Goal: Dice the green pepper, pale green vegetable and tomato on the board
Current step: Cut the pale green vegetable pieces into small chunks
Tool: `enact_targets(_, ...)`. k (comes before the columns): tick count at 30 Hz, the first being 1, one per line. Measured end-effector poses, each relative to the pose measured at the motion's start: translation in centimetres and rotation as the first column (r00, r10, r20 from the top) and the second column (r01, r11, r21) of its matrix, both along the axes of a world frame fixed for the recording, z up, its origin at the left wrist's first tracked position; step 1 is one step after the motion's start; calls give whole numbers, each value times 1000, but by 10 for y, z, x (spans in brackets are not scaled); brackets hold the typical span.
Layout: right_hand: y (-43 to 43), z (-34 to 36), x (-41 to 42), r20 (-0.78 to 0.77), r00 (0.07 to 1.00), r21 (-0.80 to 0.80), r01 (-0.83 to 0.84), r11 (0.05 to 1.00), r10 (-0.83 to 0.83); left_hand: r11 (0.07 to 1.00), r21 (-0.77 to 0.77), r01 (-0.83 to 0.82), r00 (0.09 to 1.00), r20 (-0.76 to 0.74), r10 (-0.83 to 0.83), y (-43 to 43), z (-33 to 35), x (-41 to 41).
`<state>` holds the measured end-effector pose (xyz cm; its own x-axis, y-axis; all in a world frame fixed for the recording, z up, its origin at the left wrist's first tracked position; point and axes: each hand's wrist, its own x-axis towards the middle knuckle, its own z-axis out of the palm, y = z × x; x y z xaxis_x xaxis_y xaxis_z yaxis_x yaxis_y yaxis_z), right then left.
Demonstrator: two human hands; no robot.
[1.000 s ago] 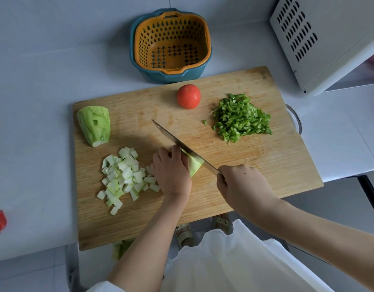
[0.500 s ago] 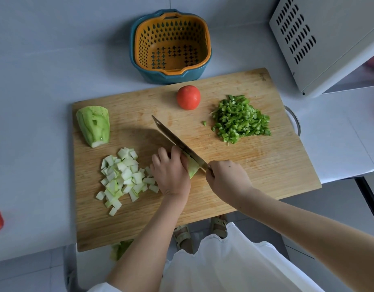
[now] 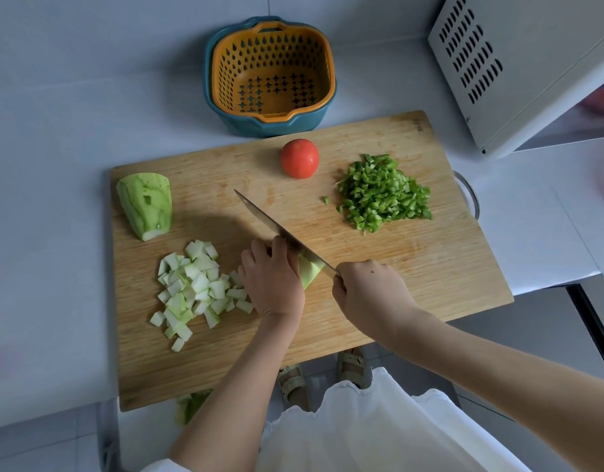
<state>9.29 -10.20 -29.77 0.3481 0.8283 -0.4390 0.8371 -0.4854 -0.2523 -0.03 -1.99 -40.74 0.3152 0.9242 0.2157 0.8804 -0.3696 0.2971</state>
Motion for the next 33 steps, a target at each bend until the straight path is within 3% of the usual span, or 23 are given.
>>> enact_targets(7, 6, -18, 4, -69, 997, 55, 50, 997, -46, 999, 49, -12, 1000, 27, 11, -2, -1, 1)
enact_targets(16, -8, 3, 1, 5, 1000, 17, -20, 1000, 20, 999, 25, 23, 998, 57, -24, 2, -5, 0)
enact_targets(24, 10, -21, 4, -86, 995, 51, 45, 998, -40, 999, 43, -27, 999, 23, 26, 0, 0, 2)
enact_targets(33, -5, 2, 0, 12, 1000, 8, -28, 1000, 28, 997, 72, 21, 998, 64, -26, 4, -4, 1)
